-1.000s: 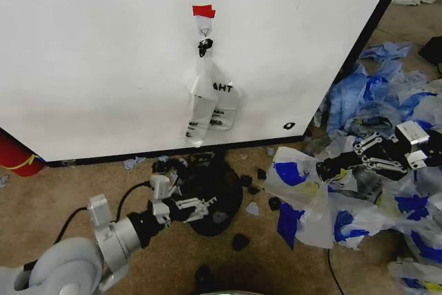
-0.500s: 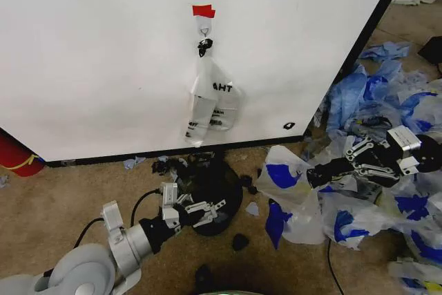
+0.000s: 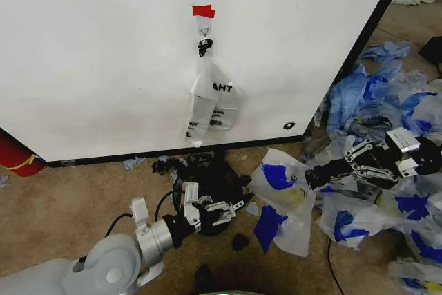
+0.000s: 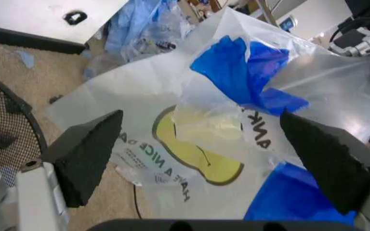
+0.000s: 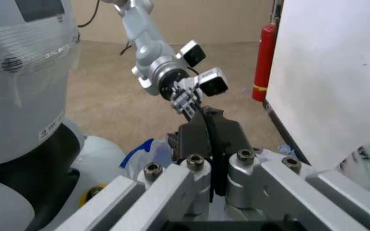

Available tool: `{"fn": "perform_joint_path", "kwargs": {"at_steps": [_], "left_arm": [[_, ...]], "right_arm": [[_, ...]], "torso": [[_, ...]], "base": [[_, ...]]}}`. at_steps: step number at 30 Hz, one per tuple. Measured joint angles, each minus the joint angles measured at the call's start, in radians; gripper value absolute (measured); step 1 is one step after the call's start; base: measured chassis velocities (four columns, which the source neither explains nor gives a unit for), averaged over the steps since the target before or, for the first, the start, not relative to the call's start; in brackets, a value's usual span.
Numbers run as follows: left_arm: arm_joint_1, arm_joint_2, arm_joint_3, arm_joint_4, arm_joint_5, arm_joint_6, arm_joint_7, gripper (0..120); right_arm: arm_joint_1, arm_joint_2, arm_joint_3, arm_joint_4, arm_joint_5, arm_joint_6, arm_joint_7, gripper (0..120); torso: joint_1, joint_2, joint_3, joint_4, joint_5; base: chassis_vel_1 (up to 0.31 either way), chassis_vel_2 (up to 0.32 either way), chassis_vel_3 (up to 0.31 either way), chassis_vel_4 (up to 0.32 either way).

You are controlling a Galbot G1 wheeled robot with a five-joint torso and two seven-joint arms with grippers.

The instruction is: Pick up the garbage bag from the wall and place it over the trash bin.

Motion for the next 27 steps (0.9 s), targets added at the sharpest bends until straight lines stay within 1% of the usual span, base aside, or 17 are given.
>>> {"fn": "perform_joint_path", "kwargs": {"at_steps": [6, 10, 14, 18, 21, 22, 27], "left_arm": [[-0.065, 0.008, 0.080, 0.002, -0.008, 0.013, -0.002, 97], [-0.088, 0.019, 0.104, -0.001, -0.012, 0.016, -0.005, 97], [-0.090, 0.036, 0.106, -0.010, -0.017, 0.023, -0.005, 97], [-0.067, 0.056, 0.075, -0.013, -0.028, 0.033, -0.004, 97], [-0.022, 0.069, 0.025, -0.013, -0.035, 0.037, -0.005, 97], [-0.022, 0.069, 0.025, -0.013, -0.035, 0.037, -0.005, 97], [0.014, 0.064, -0.040, -0.017, -0.051, 0.039, -0.027, 97]], "right_arm": [[-0.009, 0.010, 0.000, 0.007, -0.016, 0.006, 0.000, 0], [-0.014, 0.022, -0.001, 0.007, -0.029, 0.007, 0.002, 0], [-0.025, 0.031, -0.001, 0.007, -0.043, 0.009, 0.002, 0], [-0.036, 0.035, -0.001, 0.012, -0.050, 0.012, 0.005, 0], [-0.040, 0.035, 0.000, 0.011, -0.053, 0.016, 0.005, 0], [-0.040, 0.035, 0.000, 0.011, -0.053, 0.016, 0.005, 0], [-0.049, 0.038, 0.001, 0.011, -0.061, 0.020, 0.010, 0]], "torso": [[0.000, 0.000, 0.000, 0.0002, -0.0002], [0.000, 0.000, 0.000, 0.0001, -0.0002], [0.000, 0.000, 0.000, 0.0002, 0.0000], [0.000, 0.000, 0.000, 0.0001, -0.0001], [0.000, 0.000, 0.000, 0.0002, -0.0003], [0.000, 0.000, 0.000, 0.0002, -0.0003], [0.000, 0.000, 0.000, 0.0001, -0.0003]], "base": [[0.000, 0.000, 0.000, 0.000], [0.000, 0.000, 0.000, 0.000], [0.000, 0.000, 0.000, 0.000], [0.000, 0.000, 0.000, 0.000], [0.000, 0.000, 0.000, 0.000], [0.000, 0.000, 0.000, 0.000], [0.000, 0.000, 0.000, 0.000]]}}
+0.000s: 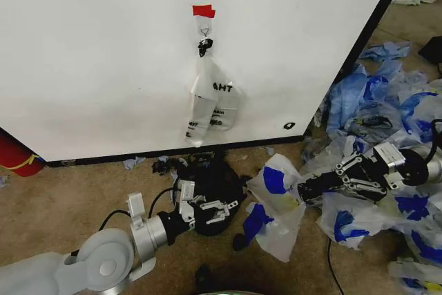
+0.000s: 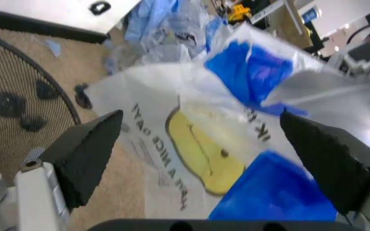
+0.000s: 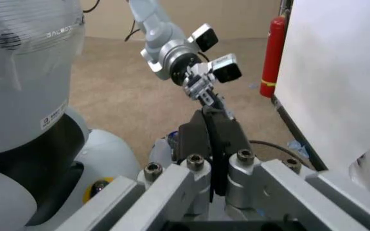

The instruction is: Pick up the garbage bag from the wall and place it over the trash bin.

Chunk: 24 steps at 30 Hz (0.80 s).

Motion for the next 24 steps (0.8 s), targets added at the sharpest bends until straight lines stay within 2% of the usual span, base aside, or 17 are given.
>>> {"fn": "perform_joint_path", "kwargs": {"at_steps": [11, 17, 24], "left_arm": [[-0.006, -0.026, -0.027, 0.027, -0.032, -0.005, -0.034, 96], [-0.064, -0.080, -0.001, 0.074, -0.054, -0.006, -0.075, 96], [-0.100, -0.107, 0.029, 0.092, -0.055, -0.009, -0.122, 96]], "right_arm": [[-0.012, 0.012, 0.002, 0.001, -0.009, 0.007, 0.005, 0], [-0.011, 0.033, 0.000, -0.014, -0.018, 0.009, 0.003, 0], [-0.013, 0.051, -0.003, -0.031, -0.025, 0.012, -0.002, 0]], "torso": [[0.000, 0.000, 0.000, 0.0000, 0.0001], [0.000, 0.000, 0.000, 0.0000, 0.0002], [0.000, 0.000, 0.000, 0.0001, 0.0002]], "base": [[0.000, 0.000, 0.000, 0.000], [0.000, 0.000, 0.000, 0.000], [0.000, 0.000, 0.000, 0.000]]}}
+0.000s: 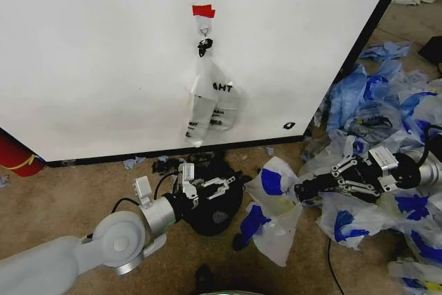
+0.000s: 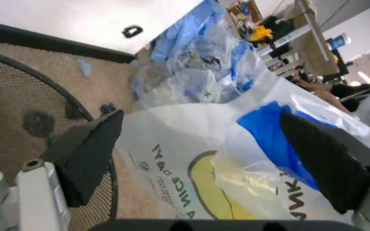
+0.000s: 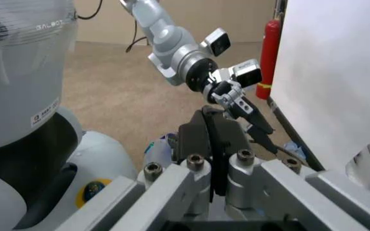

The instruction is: Pick up the garbage bag from the wall and place it over the trash bin.

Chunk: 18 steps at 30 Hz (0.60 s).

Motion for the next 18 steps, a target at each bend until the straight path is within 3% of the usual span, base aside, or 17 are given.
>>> {"fn": "perform_joint_path", "kwargs": {"at_steps": [12, 18], "left_arm": [[-0.035, -0.022, 0.016, 0.018, -0.007, 0.005, -0.111, 96], [-0.075, -0.030, 0.000, 0.021, -0.029, 0.001, -0.102, 96]], "right_arm": [[-0.006, 0.027, -0.009, -0.023, -0.016, 0.005, -0.001, 0], [-0.004, 0.034, -0.011, -0.037, -0.021, 0.007, -0.006, 0]], "torso": [[0.000, 0.000, 0.000, 0.0000, -0.0001], [0.000, 0.000, 0.000, -0.0002, -0.0001]], "base": [[0.000, 0.000, 0.000, 0.000], [0.000, 0.000, 0.000, 0.000]]}}
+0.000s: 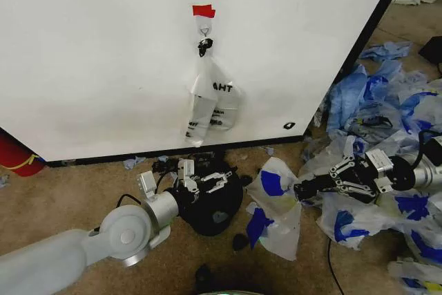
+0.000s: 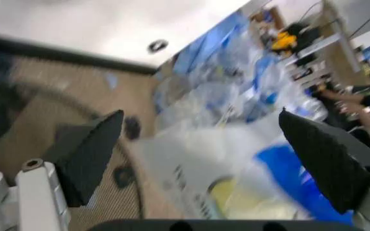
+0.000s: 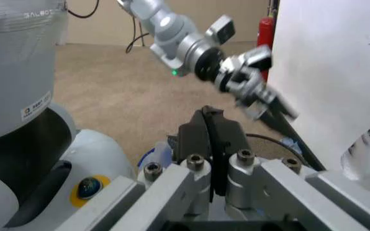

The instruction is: Pick up the garbage bag from the wall and place it over the trash bin.

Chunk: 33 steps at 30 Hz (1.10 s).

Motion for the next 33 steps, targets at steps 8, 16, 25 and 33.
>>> {"fn": "perform_joint_path", "kwargs": {"at_steps": [8, 16, 25, 33], "left_arm": [[-0.038, 0.007, -0.008, -0.001, -0.022, 0.002, -0.008, 95], [0.023, -0.032, 0.027, 0.010, 0.008, 0.005, -0.027, 96], [0.003, -0.115, 0.105, 0.052, 0.020, -0.015, -0.066, 96], [-0.042, -0.135, 0.147, 0.056, 0.001, -0.020, -0.071, 96]], "right_arm": [[0.005, 0.009, -0.003, -0.010, -0.003, 0.001, -0.003, 0], [0.000, 0.013, -0.003, -0.015, -0.008, 0.002, -0.011, 0], [-0.002, 0.013, -0.004, -0.016, -0.009, 0.004, -0.014, 0], [-0.010, 0.012, -0.002, -0.015, -0.010, 0.007, -0.014, 0]], "torso": [[0.000, 0.000, 0.000, 0.0001, 0.0001], [0.000, 0.000, 0.000, 0.0002, 0.0000], [0.000, 0.000, 0.000, 0.0001, 0.0001], [0.000, 0.000, 0.000, 0.0001, 0.0002]], "base": [[0.000, 0.000, 0.000, 0.000], [0.000, 0.000, 0.000, 0.000], [0.000, 0.000, 0.000, 0.000], [0.000, 0.000, 0.000, 0.000]]}}
